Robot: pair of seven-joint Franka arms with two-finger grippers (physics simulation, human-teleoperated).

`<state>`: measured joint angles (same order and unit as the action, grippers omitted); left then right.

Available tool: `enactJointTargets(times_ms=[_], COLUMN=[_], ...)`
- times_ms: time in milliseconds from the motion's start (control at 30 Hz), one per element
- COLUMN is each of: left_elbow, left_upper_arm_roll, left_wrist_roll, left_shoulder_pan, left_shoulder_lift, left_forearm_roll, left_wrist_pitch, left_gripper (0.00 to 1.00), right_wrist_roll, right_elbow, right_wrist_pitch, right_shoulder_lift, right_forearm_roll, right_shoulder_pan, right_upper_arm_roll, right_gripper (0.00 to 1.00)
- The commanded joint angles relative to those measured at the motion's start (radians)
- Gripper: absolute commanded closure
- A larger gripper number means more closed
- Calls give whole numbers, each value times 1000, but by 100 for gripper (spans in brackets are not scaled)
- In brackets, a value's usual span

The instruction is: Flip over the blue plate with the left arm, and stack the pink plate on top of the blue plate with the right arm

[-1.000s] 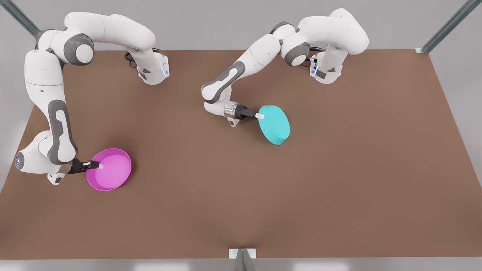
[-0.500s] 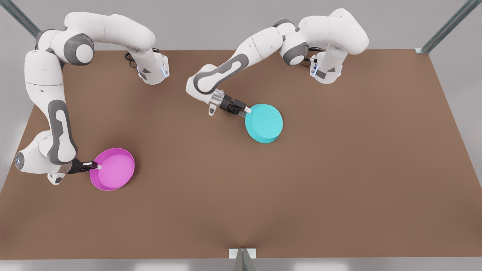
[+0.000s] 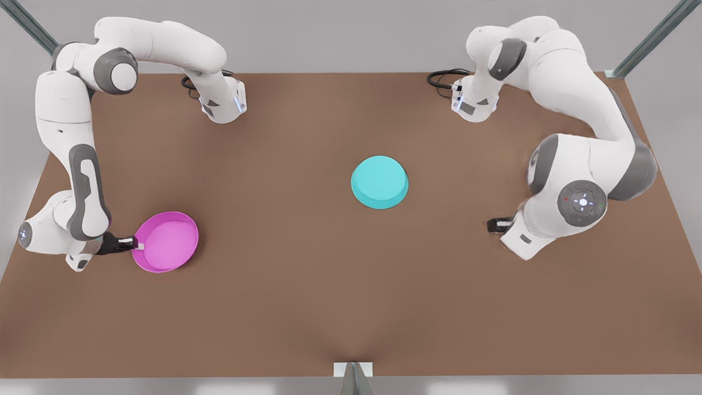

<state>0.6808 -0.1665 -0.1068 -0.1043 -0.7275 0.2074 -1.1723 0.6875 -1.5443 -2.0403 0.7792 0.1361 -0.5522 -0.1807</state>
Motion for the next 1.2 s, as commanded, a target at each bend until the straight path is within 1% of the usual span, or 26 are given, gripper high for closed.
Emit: enactJointTargets(times_ms=[0,33,67,100,133,167,233,267,533,700,800,1000,1167], left_elbow=[0,0,23,118,285,476,677,746,747,747,747,747,747], left_upper_arm_roll=[-1,-4,1,1,1,2,5,16,22,22,22,22,22], left_wrist_roll=[28,58,151,168,168,165,162,161,159,161,162,162,162], left_shoulder_pan=[8,21,34,67,67,66,66,64,67,74,80,81,80], left_shoulder_lift=[0,2,55,143,264,373,471,502,493,487,487,487,487], left_forearm_roll=[-31,-31,-28,-32,-34,-36,-37,-39,-48,-57,-62,-62,-62], left_wrist_pitch=[2,8,9,8,-47,-151,-294,-349,-349,-349,-349,-349,-348], left_gripper=[0,0,0,0,0,0,0,0,0,0,0,0,0], right_wrist_roll=[-3,-5,-6,-6,-13,-16,-43,-57,-89,-131,-132,-148,-197], right_elbow=[9,15,21,30,30,32,46,50,43,29,30,27,4], right_wrist_pitch=[3,5,8,11,23,40,83,103,144,166,192,192,189], right_shoulder_lift=[0,0,-1,-3,-3,-3,-3,-3,-3,-5,-5,-26,-37], right_forearm_roll=[-7,-7,-7,-6,-3,-1,0,2,57,60,60,68,137], right_shoulder_pan=[0,1,1,8,8,11,26,28,69,72,87,184,299], right_upper_arm_roll=[-2,-2,-2,-2,-3,-3,-3,-3,-6,-74,-94,-117,-118], right_gripper=[79,79,79,79,79,79,79,79,79,79,79,79,79])
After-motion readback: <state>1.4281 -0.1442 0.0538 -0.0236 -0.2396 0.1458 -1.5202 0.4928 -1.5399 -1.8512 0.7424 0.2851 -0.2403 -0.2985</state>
